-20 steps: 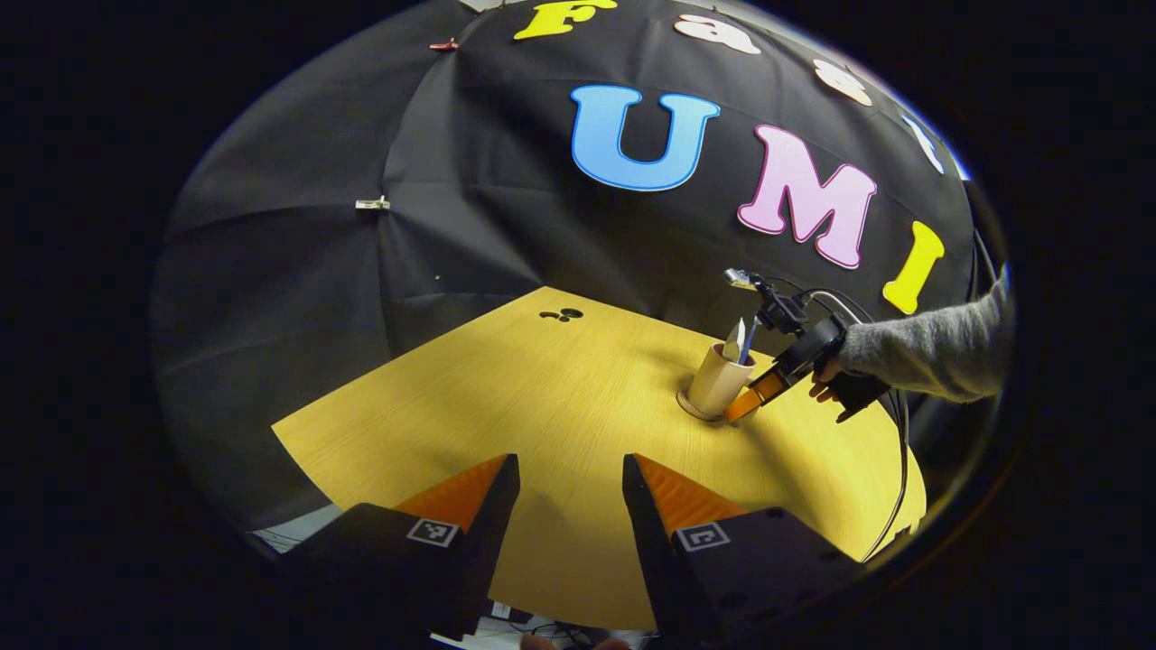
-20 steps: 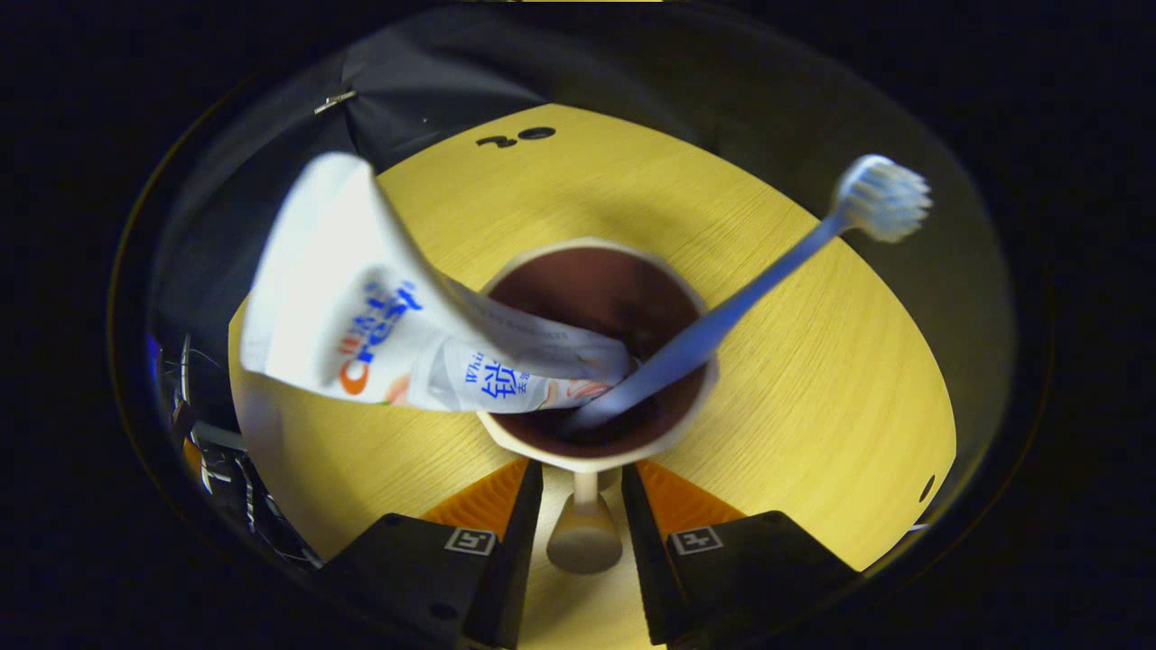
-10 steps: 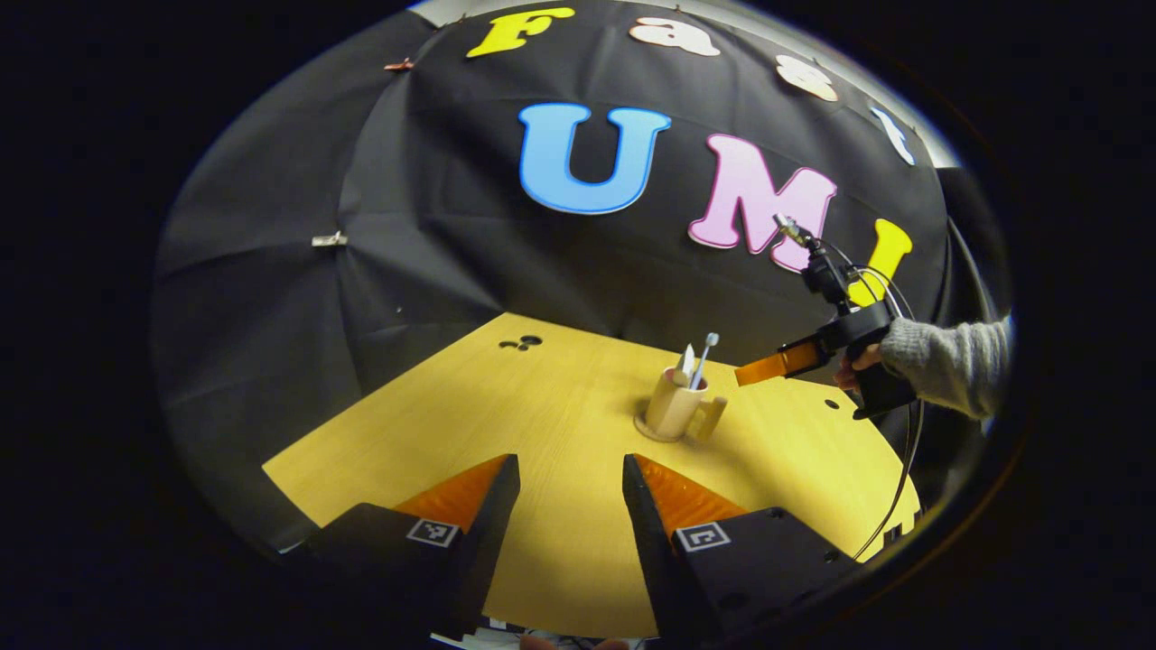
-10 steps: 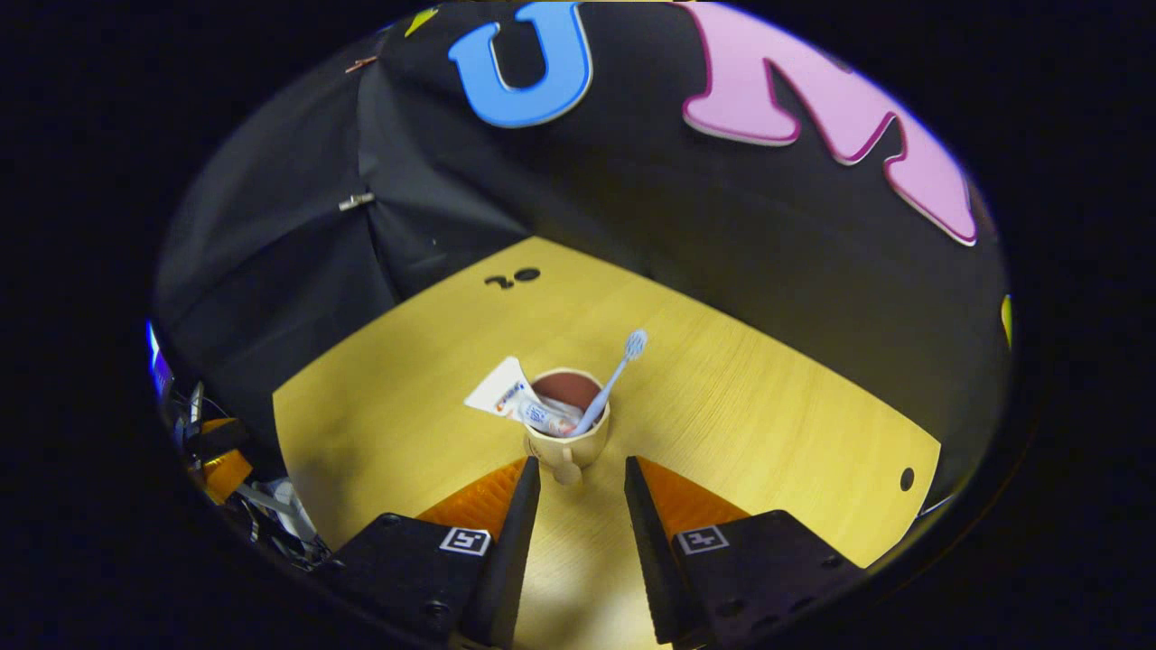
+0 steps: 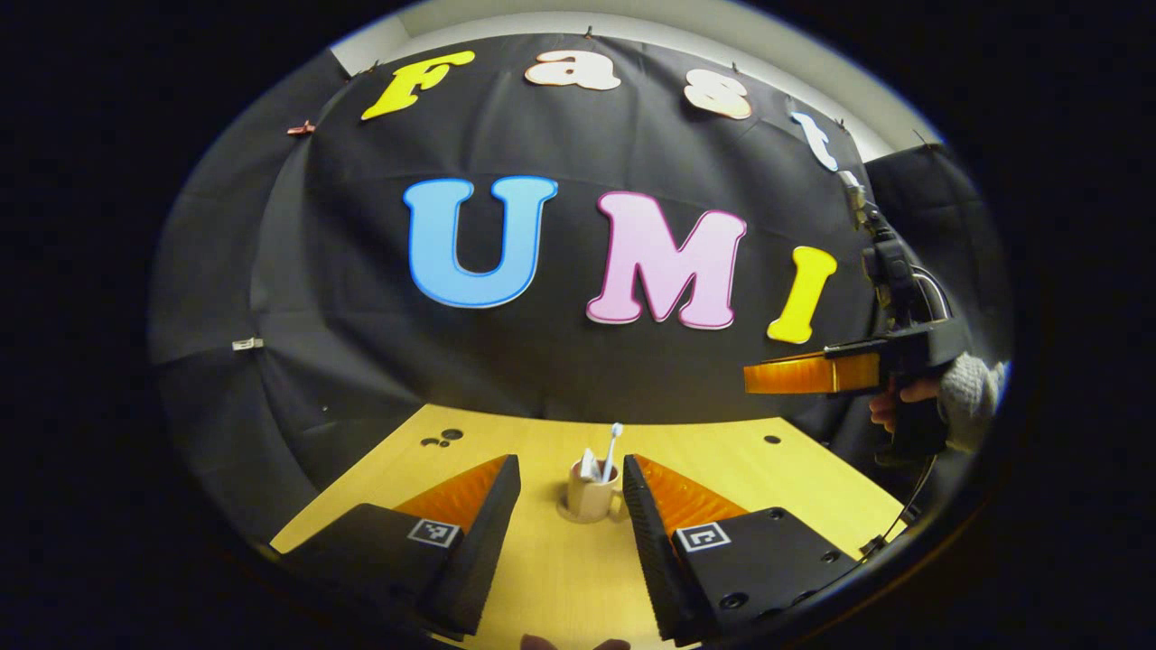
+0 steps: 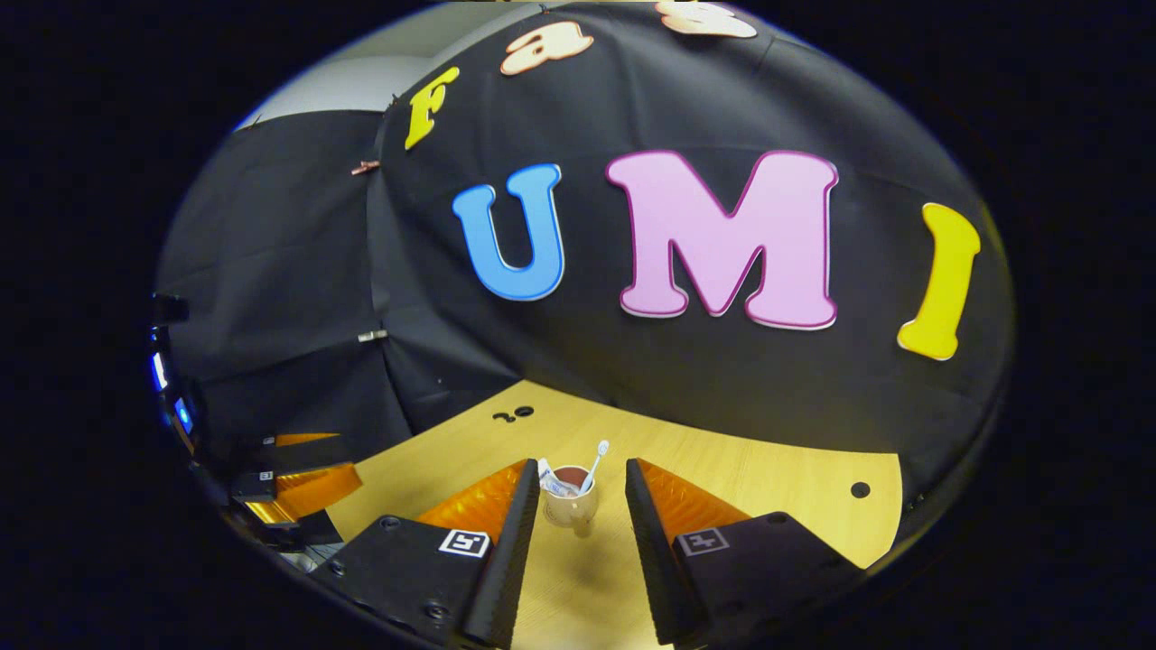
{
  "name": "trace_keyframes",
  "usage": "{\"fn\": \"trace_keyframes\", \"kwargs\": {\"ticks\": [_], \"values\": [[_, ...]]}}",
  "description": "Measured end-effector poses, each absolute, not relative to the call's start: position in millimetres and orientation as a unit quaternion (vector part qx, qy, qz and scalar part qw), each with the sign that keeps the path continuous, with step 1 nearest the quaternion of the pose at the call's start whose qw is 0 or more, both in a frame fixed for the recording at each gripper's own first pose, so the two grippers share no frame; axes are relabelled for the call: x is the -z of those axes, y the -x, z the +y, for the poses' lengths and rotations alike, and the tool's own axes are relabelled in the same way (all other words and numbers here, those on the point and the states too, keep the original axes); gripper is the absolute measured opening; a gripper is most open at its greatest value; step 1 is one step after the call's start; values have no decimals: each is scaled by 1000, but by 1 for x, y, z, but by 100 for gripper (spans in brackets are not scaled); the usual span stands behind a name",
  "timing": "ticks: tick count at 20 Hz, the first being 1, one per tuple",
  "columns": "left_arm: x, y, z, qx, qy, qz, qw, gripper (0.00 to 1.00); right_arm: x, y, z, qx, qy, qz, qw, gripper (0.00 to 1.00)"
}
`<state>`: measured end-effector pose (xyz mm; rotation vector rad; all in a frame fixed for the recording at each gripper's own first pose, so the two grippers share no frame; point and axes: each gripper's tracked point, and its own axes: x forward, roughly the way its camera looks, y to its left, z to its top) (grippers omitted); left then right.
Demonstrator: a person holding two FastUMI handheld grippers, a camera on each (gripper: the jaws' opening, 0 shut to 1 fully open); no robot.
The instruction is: Put the toothbrush and toothpaste on the desktop into the cup, then pick up the cup and place it on the coaster on the desktop.
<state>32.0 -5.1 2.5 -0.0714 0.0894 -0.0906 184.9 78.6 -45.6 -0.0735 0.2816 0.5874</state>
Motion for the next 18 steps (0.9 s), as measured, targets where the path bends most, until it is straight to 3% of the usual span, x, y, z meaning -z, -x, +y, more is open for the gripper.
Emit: {"fn": "trace_keyframes", "kwargs": {"ticks": [9,18], "values": [[-48,-15,-52,86,-17,6,996,72,10,-107,46,-230,45,34,972,60],[-50,-8,-57,104,-20,13,994,72,11,-92,17,-184,-6,36,982,62]]}}
